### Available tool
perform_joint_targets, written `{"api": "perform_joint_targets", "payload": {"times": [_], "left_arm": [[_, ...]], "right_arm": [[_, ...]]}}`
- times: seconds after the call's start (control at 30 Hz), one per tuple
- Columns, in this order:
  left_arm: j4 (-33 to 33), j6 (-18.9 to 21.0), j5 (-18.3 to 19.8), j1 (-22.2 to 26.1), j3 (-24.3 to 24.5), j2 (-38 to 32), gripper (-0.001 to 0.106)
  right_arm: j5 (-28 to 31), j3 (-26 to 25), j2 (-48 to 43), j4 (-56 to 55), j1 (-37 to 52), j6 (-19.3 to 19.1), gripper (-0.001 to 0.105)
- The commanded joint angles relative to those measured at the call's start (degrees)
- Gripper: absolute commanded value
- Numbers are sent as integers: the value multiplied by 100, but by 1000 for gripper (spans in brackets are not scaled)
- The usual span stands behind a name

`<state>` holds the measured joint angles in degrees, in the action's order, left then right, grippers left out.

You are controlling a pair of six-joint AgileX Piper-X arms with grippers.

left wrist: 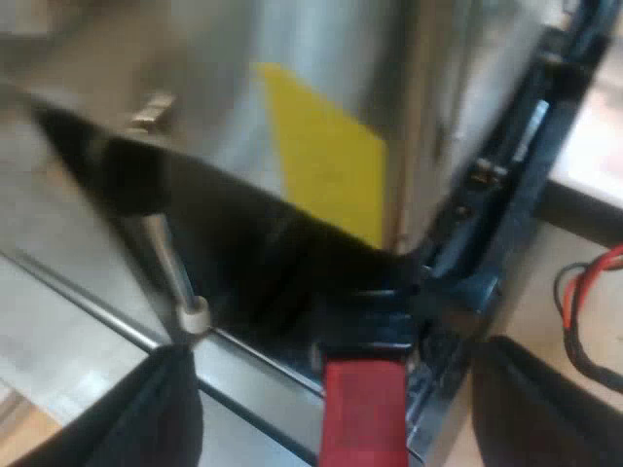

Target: Put the handle in the coffee machine

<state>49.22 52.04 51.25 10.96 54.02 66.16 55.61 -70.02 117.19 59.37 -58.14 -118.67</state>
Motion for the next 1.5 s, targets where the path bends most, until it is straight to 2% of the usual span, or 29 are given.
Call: {"api": "perform_joint_targets", "payload": {"times": [0.03,0.17,0.27,0.33,0.37,0.43,0.47,0.57,0.73,0.87,1.0,1.1,1.5], "left_arm": [[20,61,270,79,31,-121,63],[44,66,349,236,83,-308,60],[461,56,100,237,338,-331,49],[760,46,-240,221,523,-331,31],[773,46,-307,221,557,-331,25],[705,46,-630,221,620,-331,4],[641,22,-688,221,622,-331,0],[466,0,-898,205,620,-275,0],[450,0,-1794,-74,620,148,0],[387,45,-2044,-230,620,422,0],[50,85,-2369,-300,620,617,0],[-70,85,-2464,-317,620,750,0],[12,-97,-2430,-367,620,937,0]], "right_arm": [[-15,-117,-364,600,-8,-28,44],[-15,-117,-364,600,-8,-28,44],[-15,-117,-364,600,-8,-28,44],[-15,-117,-364,600,-19,-28,44],[-15,-117,-364,600,-19,-28,44],[-15,-117,-364,600,-19,-28,44],[-15,-117,-364,600,-19,-28,44],[-15,-117,-364,600,-19,-28,44],[-15,-117,-364,600,-19,-28,44],[-15,-117,-364,600,-19,-28,44],[-15,-117,-364,600,-19,-53,44],[-15,-117,-364,600,-19,-80,44],[-15,-117,-364,600,-19,-117,44]]}}
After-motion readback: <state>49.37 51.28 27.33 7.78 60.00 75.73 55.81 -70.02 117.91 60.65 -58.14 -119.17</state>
